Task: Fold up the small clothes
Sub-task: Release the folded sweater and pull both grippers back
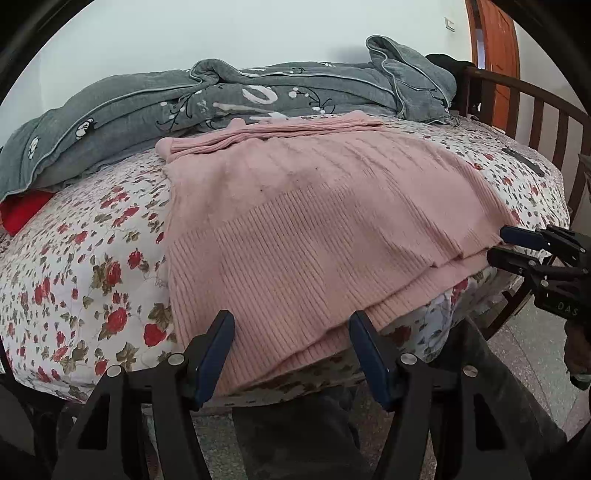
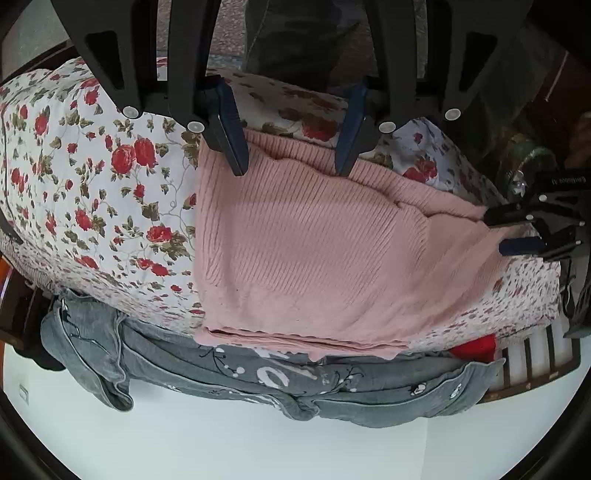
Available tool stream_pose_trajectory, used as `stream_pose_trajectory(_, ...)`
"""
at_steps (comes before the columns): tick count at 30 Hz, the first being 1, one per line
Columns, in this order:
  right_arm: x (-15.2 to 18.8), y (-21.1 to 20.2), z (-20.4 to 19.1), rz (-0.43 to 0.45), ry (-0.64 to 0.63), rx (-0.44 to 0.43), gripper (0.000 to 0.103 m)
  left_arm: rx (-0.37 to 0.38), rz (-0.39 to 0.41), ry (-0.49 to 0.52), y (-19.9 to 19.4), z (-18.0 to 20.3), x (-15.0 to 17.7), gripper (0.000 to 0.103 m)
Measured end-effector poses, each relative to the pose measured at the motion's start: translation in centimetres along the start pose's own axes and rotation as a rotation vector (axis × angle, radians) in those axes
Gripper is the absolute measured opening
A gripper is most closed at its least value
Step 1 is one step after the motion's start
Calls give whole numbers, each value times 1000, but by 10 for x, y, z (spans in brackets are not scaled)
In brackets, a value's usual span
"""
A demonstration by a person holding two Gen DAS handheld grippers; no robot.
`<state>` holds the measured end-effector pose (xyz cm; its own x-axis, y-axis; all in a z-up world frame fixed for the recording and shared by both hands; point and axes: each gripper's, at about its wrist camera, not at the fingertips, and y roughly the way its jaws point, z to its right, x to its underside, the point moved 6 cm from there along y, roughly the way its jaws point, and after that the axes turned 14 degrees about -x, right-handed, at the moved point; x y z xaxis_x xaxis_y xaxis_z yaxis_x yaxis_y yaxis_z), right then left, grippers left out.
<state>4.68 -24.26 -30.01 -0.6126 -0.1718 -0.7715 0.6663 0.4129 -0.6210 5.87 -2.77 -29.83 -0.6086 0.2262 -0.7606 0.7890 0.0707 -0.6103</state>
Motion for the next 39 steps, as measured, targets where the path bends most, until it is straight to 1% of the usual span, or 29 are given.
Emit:
stream_pose_trajectory(1, 0, 0, 0, 0, 1, 0, 47, 4, 1, -6, 0, -1, -1, 55)
stream_pose_trajectory(2, 0, 0, 0, 0, -2, 1, 45, 12, 3, -9, 1, -1, -2, 35)
stream_pose_trajectory(3, 0, -1, 0, 1, -5, 4, 43, 25, 5, -12, 1, -2, -3, 25)
stream_pose_trajectory(4, 0, -1, 0, 1, -8, 5, 37, 39, 3, -19, 0, -4, -3, 12)
stream_pose_trajectory(5, 0, -2, 0, 3, -10, 7, 28, 40, 2, -26, 0, -6, -4, 11)
stream_pose_trajectory(6, 0, -3, 2, 5, -9, 9, 23, 40, 2, -34, 0, -8, -3, 10)
stream_pose_trajectory(7, 0, -3, 4, 6, -4, 19, 14, 41, 3, -39, 0, -10, -2, 10)
stream_pose_trajectory(8, -1, -4, 7, 7, 2, 32, 11, 44, 4, -45, -1, -12, -2, 10)
stream_pose_trajectory(10, -1, -6, 11, 12, 16, 36, 11, 65, 9, -50, -4, -13, 0, 10)
stream_pose_trajectory(13, -1, -13, 13, 17, 18, 28, 11, 72, 8, -29, -6, -10, 2, 11)
stream_pose_trajectory(15, -2, -17, 12, 24, 1, 31, 12, 72, 3, -18, -5, -8, 4, 21)
stream_pose_trajectory(17, -2, -19, 10, 23, -11, 25, 14, 68, 9, -3, -6, -6, 5, 42)
stream_pose_trajectory(18, -2, -19, 9, 21, -16, 22, 16, 64, 8, 4, -6, -5, 6, 47)
stream_pose_trajectory(19, -1, -19, 9, 18, -20, 18, 20, 59, 7, 10, -6, -5, 6, 53)
stream_pose_trajectory(20, -1, -19, 9, 13, -23, 14, 23, 48, 7, 17, -6, -7, 7, 53)
stream_pose_trajectory(21, 1, -19, 9, 8, -23, 9, 25, 41, 7, 18, -7, -8, 8, 53)
stream_pose_trajectory(25, 7, -16, 12, -15, -25, 9, 25, 15, -2, -6, -5, -19, 10, 53)
stream_pose_trajectory(27, 10, -15, 14, -17, -21, 16, 25, -1, -7, -4, -4, -21, 10, 51)
stream_pose_trajectory(31, 10, -15, 17, -14, -14, 29, 25, -2, 1, 7, -5, -21, 9, 40)
stream_pose_trajectory(36, 6, -11, 11, -13, -44, 38, 25, 15, 1, -6, -4, -19, 7, 33)
stream_pose_trajectory(39, 2, -6, 10, -2, -46, 37, 27, 22, 1, -14, -3, -21, 5, 23)
